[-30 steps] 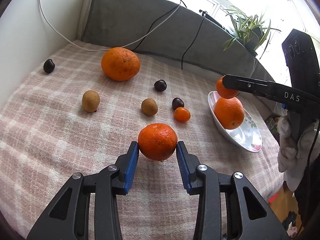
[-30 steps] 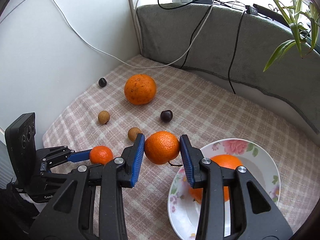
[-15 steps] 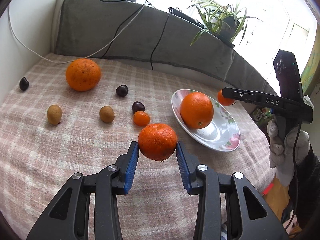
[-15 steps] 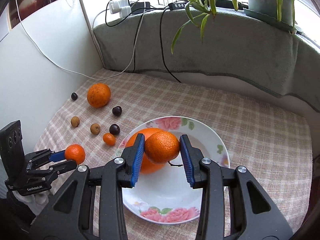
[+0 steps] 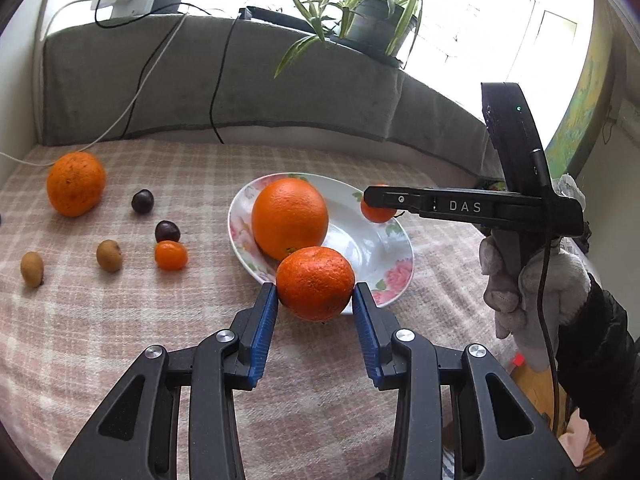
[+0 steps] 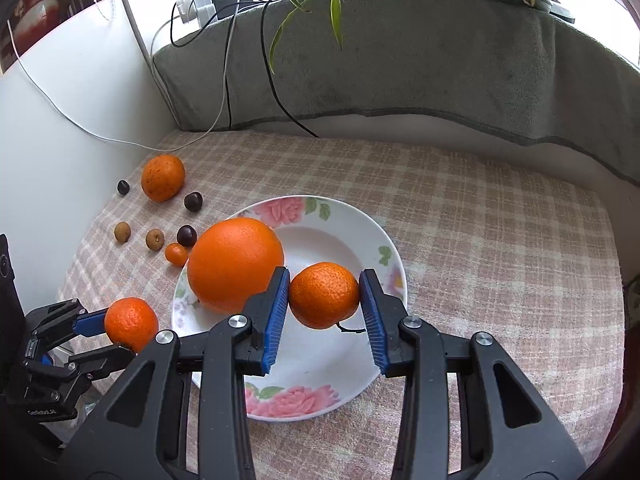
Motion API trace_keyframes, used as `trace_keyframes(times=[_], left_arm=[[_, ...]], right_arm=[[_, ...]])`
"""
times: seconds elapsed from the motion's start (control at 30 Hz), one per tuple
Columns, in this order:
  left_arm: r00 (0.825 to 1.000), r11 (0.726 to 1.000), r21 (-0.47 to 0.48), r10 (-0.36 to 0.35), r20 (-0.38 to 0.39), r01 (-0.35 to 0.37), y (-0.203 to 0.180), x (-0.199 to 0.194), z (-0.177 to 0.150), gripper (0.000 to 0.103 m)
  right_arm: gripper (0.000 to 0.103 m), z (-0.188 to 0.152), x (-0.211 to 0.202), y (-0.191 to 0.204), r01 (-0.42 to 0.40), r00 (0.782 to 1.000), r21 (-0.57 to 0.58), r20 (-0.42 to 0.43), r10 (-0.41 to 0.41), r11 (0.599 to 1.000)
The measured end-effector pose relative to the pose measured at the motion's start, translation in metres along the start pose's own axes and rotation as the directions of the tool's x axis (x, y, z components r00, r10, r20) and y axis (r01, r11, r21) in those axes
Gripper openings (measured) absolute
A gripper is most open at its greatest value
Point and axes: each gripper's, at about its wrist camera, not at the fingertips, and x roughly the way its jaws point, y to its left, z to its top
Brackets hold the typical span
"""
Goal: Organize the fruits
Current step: 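Carry the tangerine onto the plate beside the large orange and release it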
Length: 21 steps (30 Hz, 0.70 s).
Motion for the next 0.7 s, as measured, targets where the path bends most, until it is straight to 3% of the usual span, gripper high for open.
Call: trace_keyframes(times=[0.7], left_arm=[[0.999,0.997,0.071,0.006,-0.033,-0.003,-0.033,0.032,0.008,0.038]], right_arm=[[0.038,-0.002,0.004,-0.011,-0.011,1.0,0.012,-0.015,0.011,1.0]])
